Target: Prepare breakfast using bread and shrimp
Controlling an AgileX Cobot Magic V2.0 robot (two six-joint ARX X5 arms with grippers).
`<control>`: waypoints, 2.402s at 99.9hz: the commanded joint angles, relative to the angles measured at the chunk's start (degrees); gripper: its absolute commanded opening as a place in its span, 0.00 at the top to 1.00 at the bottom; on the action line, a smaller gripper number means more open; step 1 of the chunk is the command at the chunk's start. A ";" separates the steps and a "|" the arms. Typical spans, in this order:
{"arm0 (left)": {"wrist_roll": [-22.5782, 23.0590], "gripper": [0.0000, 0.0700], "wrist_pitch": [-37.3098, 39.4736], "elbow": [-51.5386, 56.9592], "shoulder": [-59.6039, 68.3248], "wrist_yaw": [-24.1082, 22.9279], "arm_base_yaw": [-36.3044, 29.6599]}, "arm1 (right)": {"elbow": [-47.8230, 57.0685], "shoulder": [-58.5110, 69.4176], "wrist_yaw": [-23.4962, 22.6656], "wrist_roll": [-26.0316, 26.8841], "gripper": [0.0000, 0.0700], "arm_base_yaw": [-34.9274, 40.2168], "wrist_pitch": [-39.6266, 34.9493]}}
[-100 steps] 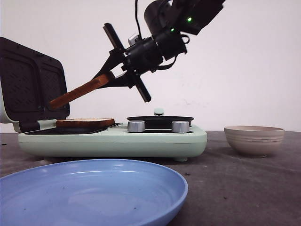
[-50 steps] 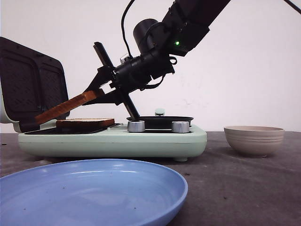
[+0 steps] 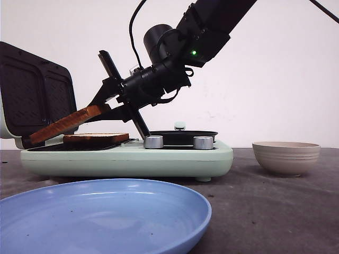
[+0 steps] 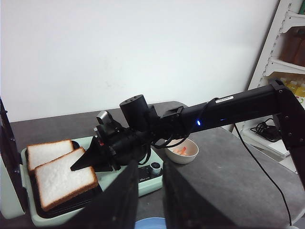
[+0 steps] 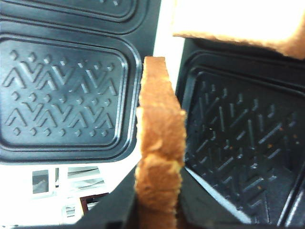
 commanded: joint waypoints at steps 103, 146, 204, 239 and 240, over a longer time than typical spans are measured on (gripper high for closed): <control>-1.25 0.99 0.44 0.66 0.11 -0.13 -0.28 | 30.25 0.72 -4.02 -15.26 0.48 -9.60 -35.82; -1.27 0.99 0.48 0.66 0.11 -5.75 -0.28 | 40.61 -12.61 19.93 -41.46 0.99 -8.96 -54.86; -0.96 0.99 0.46 0.66 0.11 -9.75 -0.28 | 39.89 -32.41 32.44 -58.64 0.99 -6.80 -62.66; 0.31 0.99 0.46 0.66 0.11 -10.88 -0.28 | 6.62 -54.01 36.20 -58.64 1.00 -6.84 -37.13; 0.31 0.99 0.46 0.66 0.11 -10.88 -0.28 | 4.76 -55.01 36.22 -58.62 1.00 -6.84 -36.00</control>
